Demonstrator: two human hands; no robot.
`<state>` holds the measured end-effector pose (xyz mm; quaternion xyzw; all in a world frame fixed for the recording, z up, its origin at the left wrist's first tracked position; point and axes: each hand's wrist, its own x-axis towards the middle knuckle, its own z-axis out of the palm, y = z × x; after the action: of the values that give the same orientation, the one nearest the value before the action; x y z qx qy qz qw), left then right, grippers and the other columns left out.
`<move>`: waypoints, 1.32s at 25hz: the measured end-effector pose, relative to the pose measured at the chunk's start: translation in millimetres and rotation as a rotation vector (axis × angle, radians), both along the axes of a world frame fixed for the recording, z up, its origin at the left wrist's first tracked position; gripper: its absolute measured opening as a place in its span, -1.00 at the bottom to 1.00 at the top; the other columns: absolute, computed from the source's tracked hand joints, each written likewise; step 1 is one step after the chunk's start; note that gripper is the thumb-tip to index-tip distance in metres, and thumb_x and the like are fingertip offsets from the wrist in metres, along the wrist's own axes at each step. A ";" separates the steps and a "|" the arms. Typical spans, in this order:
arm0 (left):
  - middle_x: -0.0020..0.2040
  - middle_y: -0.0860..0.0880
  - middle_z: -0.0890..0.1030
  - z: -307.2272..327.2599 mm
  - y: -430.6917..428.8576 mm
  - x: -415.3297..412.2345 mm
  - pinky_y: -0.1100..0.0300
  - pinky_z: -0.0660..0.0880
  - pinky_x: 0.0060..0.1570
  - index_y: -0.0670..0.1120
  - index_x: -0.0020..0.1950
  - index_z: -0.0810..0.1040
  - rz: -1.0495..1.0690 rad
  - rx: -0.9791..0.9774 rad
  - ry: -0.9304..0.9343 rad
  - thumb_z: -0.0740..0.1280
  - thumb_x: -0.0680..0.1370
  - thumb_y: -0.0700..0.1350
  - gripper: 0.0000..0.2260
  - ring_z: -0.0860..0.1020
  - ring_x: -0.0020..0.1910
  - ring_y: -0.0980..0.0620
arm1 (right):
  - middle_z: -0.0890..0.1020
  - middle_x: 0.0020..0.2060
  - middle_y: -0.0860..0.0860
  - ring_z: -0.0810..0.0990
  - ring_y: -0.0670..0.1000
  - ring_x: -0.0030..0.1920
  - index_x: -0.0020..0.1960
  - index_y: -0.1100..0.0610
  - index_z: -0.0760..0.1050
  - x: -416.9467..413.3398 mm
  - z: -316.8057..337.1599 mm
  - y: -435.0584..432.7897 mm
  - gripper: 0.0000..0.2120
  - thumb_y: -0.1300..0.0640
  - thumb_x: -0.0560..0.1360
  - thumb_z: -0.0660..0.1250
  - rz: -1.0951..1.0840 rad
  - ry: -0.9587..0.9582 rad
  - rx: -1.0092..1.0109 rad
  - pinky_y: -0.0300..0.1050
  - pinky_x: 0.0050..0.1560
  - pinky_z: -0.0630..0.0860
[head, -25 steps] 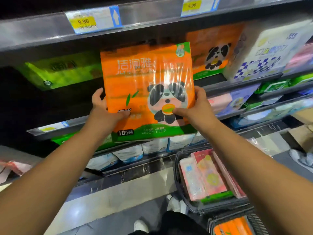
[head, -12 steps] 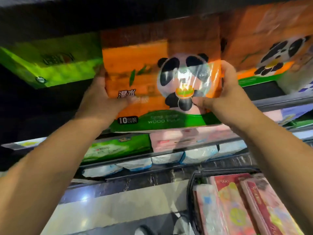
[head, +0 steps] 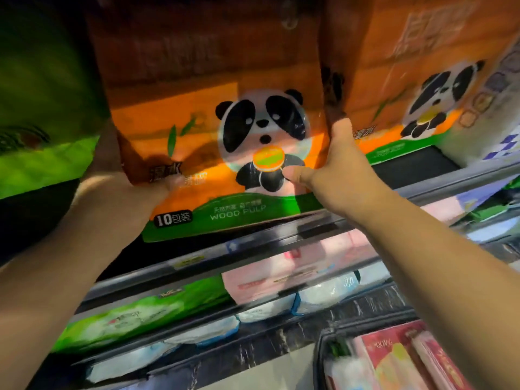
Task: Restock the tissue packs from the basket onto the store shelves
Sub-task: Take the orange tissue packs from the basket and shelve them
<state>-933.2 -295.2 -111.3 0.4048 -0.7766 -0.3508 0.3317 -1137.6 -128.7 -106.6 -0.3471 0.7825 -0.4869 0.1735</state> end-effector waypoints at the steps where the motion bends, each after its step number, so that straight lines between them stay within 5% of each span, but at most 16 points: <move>1: -0.15 0.47 0.50 -0.7 1.3 -3.3 0.28 0.44 -0.07 0.28 0.30 0.35 -0.003 -0.024 -0.004 0.54 0.38 -0.05 -0.40 0.52 -0.10 0.29 | 0.52 0.03 0.00 0.54 0.03 0.04 0.13 0.09 0.20 -2.2 -3.4 -2.2 -0.47 0.17 0.40 0.52 -0.003 0.001 -0.007 0.06 0.16 0.54; 3: -0.13 0.45 0.45 -2.8 -0.9 -9.3 0.48 0.39 -0.23 0.25 0.31 0.32 -0.005 -0.047 -0.003 0.53 0.40 -0.07 -0.40 0.46 -0.20 0.47 | 0.52 0.09 0.01 0.54 0.07 0.10 0.14 0.05 0.20 -8.5 -8.1 -8.7 -0.44 0.13 0.39 0.54 -0.024 0.028 -0.018 0.06 0.18 0.53; 5: -0.03 0.42 0.51 -8.5 -3.9 -14.9 0.56 0.44 -0.13 0.19 0.40 0.30 -0.033 -0.051 0.042 0.54 0.38 -0.10 -0.32 0.47 -0.13 0.56 | 0.54 0.08 0.02 0.55 0.08 0.10 0.13 0.07 0.24 -12.4 -12.2 -15.0 -0.47 0.09 0.38 0.54 -0.061 0.065 0.002 0.05 0.18 0.52; 10: 0.11 0.26 0.59 -20.5 -11.6 -23.0 0.23 0.52 0.14 0.19 0.43 0.25 -0.040 -0.075 0.145 0.57 0.35 -0.13 -0.23 0.55 0.07 0.34 | 0.50 -0.23 0.01 0.47 -0.03 -0.27 -0.06 0.16 0.43 -9.9 -14.2 -27.3 -0.67 -0.04 0.43 0.48 -0.166 0.241 0.216 -0.19 -0.30 0.36; 12: 0.13 0.26 0.59 -23.2 -13.0 -22.8 0.24 0.53 0.11 0.21 0.47 0.19 -0.047 -0.084 0.154 0.55 0.38 -0.12 -0.20 0.56 0.08 0.33 | 0.49 -0.11 0.13 0.49 0.12 -0.12 0.02 0.21 0.44 -1.1 -10.9 -27.1 -0.61 -0.06 0.44 0.47 -0.229 0.455 0.293 -0.10 -0.18 0.41; 15: 0.09 0.39 0.54 -27.8 -15.2 -21.4 0.51 0.46 -0.02 0.18 0.51 0.12 -0.081 -0.112 0.138 0.51 0.43 -0.15 -0.20 0.52 0.06 0.43 | 0.50 -0.03 0.26 0.46 0.26 0.03 0.08 0.25 0.42 11.6 -14.4 -25.5 -0.58 -0.03 0.43 0.47 -0.226 0.841 0.259 0.04 -0.10 0.40; 18: 0.22 0.22 0.51 -30.0 -15.9 -21.0 0.44 0.44 0.05 0.11 0.55 0.06 -0.075 -0.156 0.115 0.50 0.44 -0.14 -0.16 0.53 0.14 0.25 | 0.45 -0.09 0.09 0.50 0.16 0.00 0.06 0.11 0.48 18.1 -21.7 -27.8 -0.80 0.05 0.49 0.35 0.079 0.836 0.311 -0.09 -0.15 0.38; 20: 0.25 0.17 0.52 -32.1 -19.3 -23.6 0.31 0.44 0.15 0.08 0.56 0.05 -0.079 -0.193 0.121 0.50 0.44 -0.13 -0.16 0.52 0.19 0.15 | 0.40 -0.10 0.05 0.47 0.15 0.04 0.14 0.07 0.49 16.0 -23.6 -31.2 -0.78 0.07 0.51 0.31 0.139 0.845 0.351 -0.10 -0.11 0.35; 25: 0.19 0.21 0.53 -38.2 -31.3 -30.8 0.19 0.48 0.22 0.10 0.49 0.17 -0.144 -0.160 0.199 0.50 0.43 -0.15 -0.25 0.52 0.16 0.23 | 0.53 0.08 0.13 0.49 0.18 0.12 0.24 0.06 0.45 12.2 -22.4 -38.7 -0.67 0.02 0.51 0.35 0.159 0.889 0.449 -0.01 0.04 0.46; 27: 0.17 0.16 0.52 -36.3 -31.9 -33.7 0.32 0.46 0.18 0.20 0.39 0.20 -0.117 -0.187 0.190 0.50 0.45 -0.15 -0.33 0.51 0.10 0.24 | 0.53 0.12 0.11 0.51 0.17 0.12 0.24 0.07 0.44 8.4 -25.6 -47.2 -0.68 0.07 0.51 0.36 0.163 0.919 0.468 0.01 0.04 0.48; 30: 0.19 0.24 0.51 -35.7 -33.0 -36.7 0.43 0.43 0.14 0.14 0.44 0.15 -0.131 -0.124 0.189 0.50 0.44 -0.19 -0.26 0.52 0.14 0.29 | 0.47 0.20 0.14 0.48 0.20 0.19 0.32 0.13 0.34 0.3 -29.6 -65.1 -0.61 0.17 0.52 0.32 0.159 0.916 0.574 0.06 0.11 0.47; 33: 0.11 0.52 0.37 -34.4 -34.3 -32.0 0.46 0.37 0.16 0.23 0.53 -0.07 -0.130 0.044 0.044 0.55 0.37 -0.23 0.01 0.41 0.22 0.34 | 0.48 0.19 0.17 0.50 0.24 0.17 0.30 0.15 0.34 -3.0 -33.4 -77.7 -0.64 0.19 0.52 0.30 0.095 0.924 0.589 0.09 0.05 0.49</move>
<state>-965.2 -329.5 -145.7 0.3528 -0.7860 -0.3973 0.3162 -1140.5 -206.4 -140.0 -0.4965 0.8639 -0.0359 -0.0764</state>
